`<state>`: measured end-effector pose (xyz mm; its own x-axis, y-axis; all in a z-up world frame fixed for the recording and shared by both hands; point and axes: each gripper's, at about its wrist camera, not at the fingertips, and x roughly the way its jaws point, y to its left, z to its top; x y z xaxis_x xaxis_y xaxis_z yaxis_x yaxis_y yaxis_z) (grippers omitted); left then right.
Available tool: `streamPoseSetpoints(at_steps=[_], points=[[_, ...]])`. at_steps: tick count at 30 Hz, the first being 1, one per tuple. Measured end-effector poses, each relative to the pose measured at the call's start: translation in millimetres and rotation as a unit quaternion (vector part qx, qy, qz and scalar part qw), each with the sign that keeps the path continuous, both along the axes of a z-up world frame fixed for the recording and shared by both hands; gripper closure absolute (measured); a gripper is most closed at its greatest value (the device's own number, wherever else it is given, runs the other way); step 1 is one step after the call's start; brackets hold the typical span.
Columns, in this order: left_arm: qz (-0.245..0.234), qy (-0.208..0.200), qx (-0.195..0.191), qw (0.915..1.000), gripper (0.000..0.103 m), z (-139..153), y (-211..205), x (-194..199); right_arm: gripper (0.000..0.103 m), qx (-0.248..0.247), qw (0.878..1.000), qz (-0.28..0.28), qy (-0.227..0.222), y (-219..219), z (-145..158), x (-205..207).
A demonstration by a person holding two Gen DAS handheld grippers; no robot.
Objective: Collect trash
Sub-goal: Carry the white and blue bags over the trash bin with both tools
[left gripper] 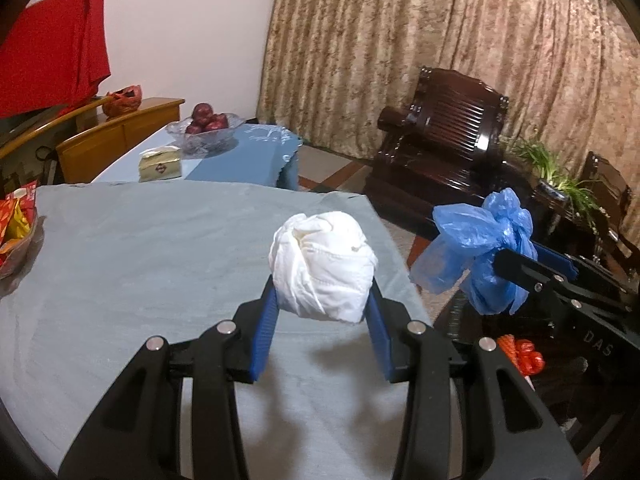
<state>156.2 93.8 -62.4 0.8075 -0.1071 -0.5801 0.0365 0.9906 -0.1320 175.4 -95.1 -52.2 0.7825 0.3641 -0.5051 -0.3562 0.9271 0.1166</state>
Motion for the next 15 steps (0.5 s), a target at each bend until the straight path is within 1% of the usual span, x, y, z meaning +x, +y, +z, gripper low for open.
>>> streamPoseSetpoints(at_steps=[9,15], points=[[-0.037,-0.005,-0.004,0.9993,0.063,6,-46,-10,0.059,-0.002,0.999,-0.033,-0.014,-49,12,-27],[-0.065,-0.009,-0.003,0.9978,0.063,9,-78,-14,0.059,-0.005,0.998,-0.06,-0.014,-82,12,-38]])
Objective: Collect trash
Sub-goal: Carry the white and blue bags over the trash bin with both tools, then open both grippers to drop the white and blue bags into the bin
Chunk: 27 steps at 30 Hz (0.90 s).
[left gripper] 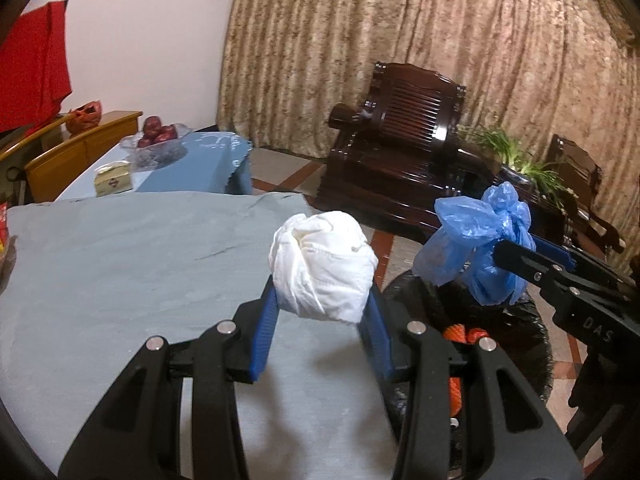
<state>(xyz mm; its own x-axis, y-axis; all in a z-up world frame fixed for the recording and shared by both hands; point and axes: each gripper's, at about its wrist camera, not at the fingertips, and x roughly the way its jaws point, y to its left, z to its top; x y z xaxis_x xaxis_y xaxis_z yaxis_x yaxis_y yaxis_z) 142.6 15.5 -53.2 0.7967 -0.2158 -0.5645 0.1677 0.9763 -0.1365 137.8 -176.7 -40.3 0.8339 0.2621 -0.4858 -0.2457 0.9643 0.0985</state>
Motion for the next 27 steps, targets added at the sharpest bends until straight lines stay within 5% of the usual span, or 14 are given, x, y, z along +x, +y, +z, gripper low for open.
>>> streamPoseSetpoints(at_steps=[19,23,25,27], points=[[-0.144,0.047,0.005,0.9885,0.062,-59,-129,39,0.059,-0.016,0.99,-0.122,0.062,-114,-54,6],[-0.17,0.055,-0.015,0.9838,0.04,-68,-138,45,0.049,-0.021,0.987,-0.139,0.082,-130,-71,10],[-0.174,0.052,-0.019,0.9832,0.031,-67,-136,46,0.032,-0.019,0.985,-0.146,0.086,-136,-74,8],[-0.173,0.049,-0.013,0.9835,0.024,-66,-134,45,0.026,-0.017,0.984,-0.153,0.086,-141,-75,6]])
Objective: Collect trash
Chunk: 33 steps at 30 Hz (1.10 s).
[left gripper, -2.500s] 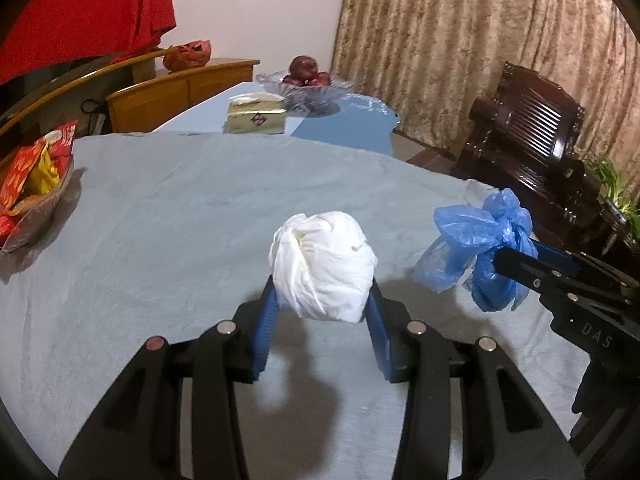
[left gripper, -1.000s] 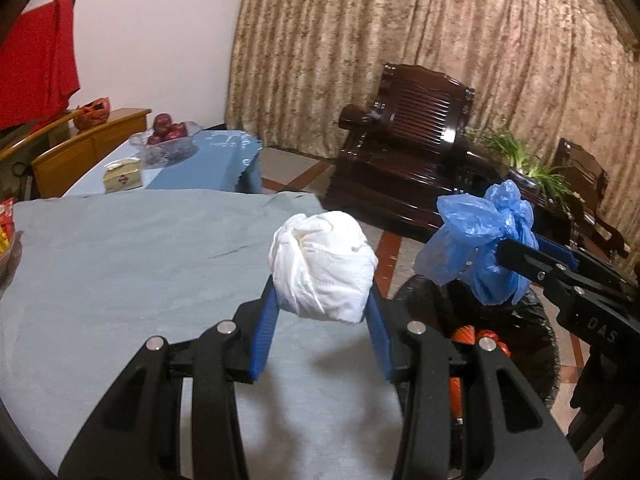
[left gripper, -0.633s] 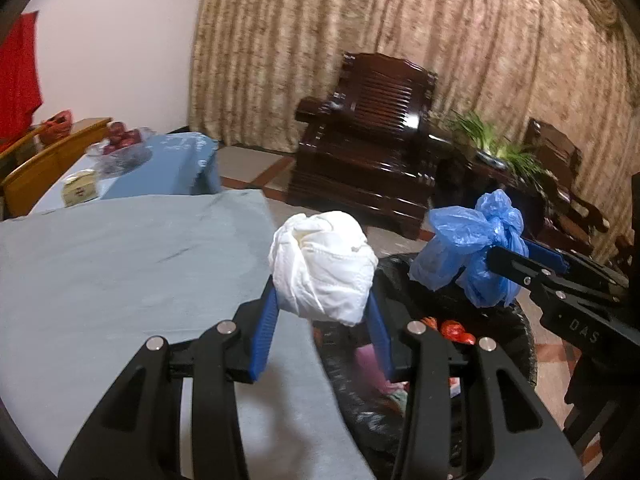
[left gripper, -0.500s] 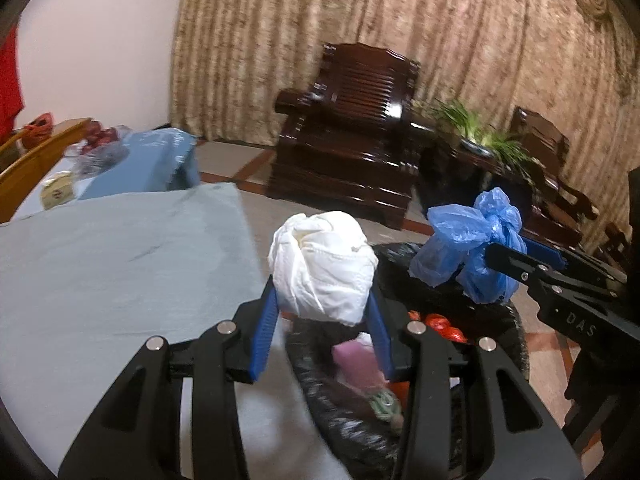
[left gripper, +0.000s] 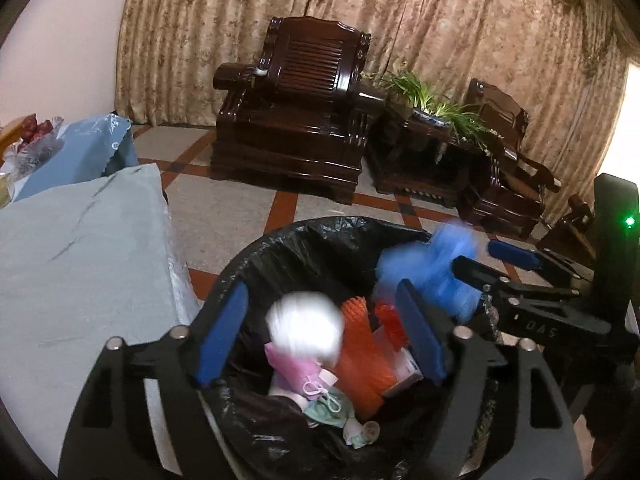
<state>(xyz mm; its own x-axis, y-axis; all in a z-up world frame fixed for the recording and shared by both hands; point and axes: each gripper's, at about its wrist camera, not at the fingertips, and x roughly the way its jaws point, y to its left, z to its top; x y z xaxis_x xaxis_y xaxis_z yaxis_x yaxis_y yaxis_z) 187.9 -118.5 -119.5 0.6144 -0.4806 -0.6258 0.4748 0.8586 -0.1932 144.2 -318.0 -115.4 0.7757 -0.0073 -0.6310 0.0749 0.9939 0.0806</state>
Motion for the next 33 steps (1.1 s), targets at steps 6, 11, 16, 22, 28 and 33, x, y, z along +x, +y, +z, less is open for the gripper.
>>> streamPoseSetpoints(at_steps=[6,11,16,22,28,33], points=[[0.023,-0.01,0.019,0.9995,0.011,9,19,-7,0.006,0.007,1.0,-0.009,-0.011,-3,9,-9],[0.06,-0.012,0.041,0.9973,0.009,24,41,-21,0.006,0.02,1.0,0.009,-0.01,10,25,-18],[0.089,-0.025,0.049,0.9945,0.008,43,58,-41,0.006,0.028,0.999,0.03,-0.017,30,45,-33],[0.115,-0.036,0.049,0.9915,0.008,66,74,-65,0.006,0.029,0.998,0.047,-0.03,49,66,-47],[0.134,-0.046,0.045,0.9889,0.008,83,85,-80,0.006,0.03,0.997,0.053,-0.039,62,79,-57],[0.14,-0.054,0.049,0.9875,0.008,91,87,-88,0.006,0.029,0.997,0.056,-0.044,66,85,-63]])
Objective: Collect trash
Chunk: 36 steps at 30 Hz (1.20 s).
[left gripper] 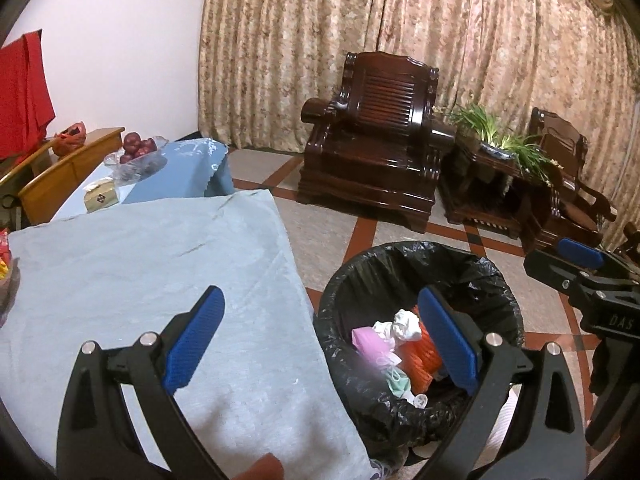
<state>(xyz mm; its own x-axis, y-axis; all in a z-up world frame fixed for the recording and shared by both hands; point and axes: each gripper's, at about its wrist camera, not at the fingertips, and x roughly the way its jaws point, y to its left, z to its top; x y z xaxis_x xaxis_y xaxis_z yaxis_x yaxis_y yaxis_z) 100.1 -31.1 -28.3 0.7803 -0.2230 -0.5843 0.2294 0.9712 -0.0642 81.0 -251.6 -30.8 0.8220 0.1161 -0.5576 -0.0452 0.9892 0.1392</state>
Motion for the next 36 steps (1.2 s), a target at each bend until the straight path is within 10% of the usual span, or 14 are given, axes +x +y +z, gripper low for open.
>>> streamPoseSetpoints(at_steps=[36], points=[[0.006,-0.009,0.001,0.9999,0.008,4.9,2.8,-8.6,0.006,-0.013,1.0,0.006,-0.008,10.0,2.8,-6.4]])
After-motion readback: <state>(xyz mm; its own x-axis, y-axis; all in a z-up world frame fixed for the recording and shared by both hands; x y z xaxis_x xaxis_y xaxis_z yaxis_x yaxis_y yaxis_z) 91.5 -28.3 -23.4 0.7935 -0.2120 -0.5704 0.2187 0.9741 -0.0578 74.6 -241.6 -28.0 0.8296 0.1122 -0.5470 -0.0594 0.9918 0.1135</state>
